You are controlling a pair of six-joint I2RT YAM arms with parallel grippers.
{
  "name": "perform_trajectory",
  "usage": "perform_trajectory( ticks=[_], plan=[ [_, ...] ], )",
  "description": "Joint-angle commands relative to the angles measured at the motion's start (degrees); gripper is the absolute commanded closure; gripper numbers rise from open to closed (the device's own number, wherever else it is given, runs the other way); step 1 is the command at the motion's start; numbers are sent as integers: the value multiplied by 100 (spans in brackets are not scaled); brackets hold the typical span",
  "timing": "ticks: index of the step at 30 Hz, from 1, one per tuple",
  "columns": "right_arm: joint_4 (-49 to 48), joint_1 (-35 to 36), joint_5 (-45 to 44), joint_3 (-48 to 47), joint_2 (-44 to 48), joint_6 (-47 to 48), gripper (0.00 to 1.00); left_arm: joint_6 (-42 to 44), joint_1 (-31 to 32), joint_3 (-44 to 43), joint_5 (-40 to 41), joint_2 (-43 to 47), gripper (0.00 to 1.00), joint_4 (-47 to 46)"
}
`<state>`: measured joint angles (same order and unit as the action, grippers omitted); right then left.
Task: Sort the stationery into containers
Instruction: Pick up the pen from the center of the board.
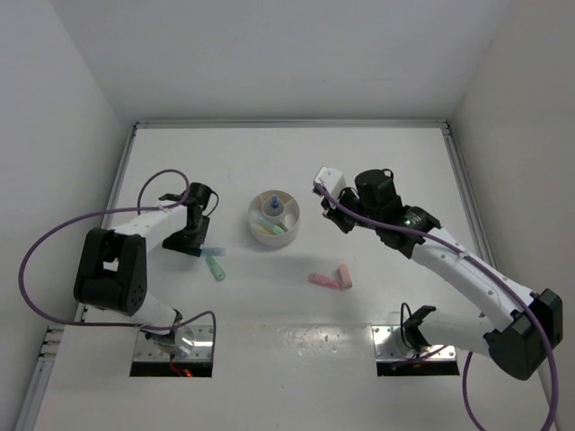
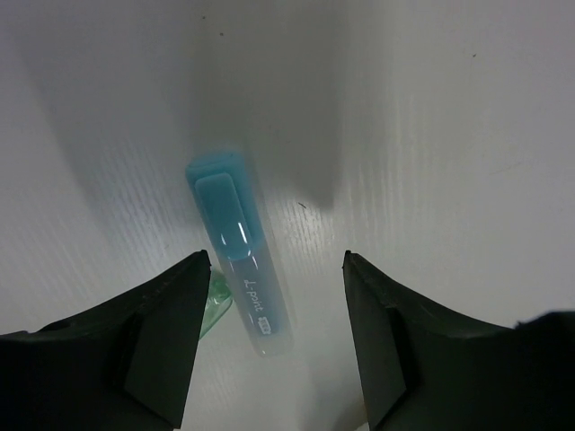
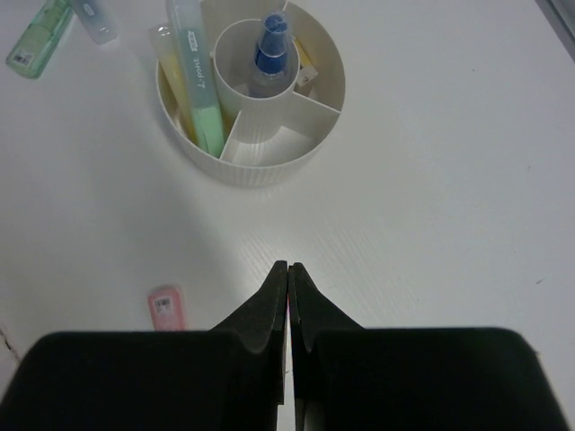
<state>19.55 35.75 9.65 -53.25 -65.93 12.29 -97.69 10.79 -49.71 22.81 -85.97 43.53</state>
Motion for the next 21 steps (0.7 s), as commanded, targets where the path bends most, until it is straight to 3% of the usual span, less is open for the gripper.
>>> perform_trajectory(
  ticks=[1,9,17,21],
  plan=[
    [-136,-15,125,52,177,54,100,40,-85,-127,-286,-113,33,-46],
    [-136,-15,72,52,229,54,100,-75,-296,181,-294,-253,36,-160],
    [-136,-15,72,105,335,54,100,-22,-349,287,-294,-490,50,-213],
    [-136,-15,72,105,335,54,100,-22,-349,287,-294,-692,65,-213]
  ],
)
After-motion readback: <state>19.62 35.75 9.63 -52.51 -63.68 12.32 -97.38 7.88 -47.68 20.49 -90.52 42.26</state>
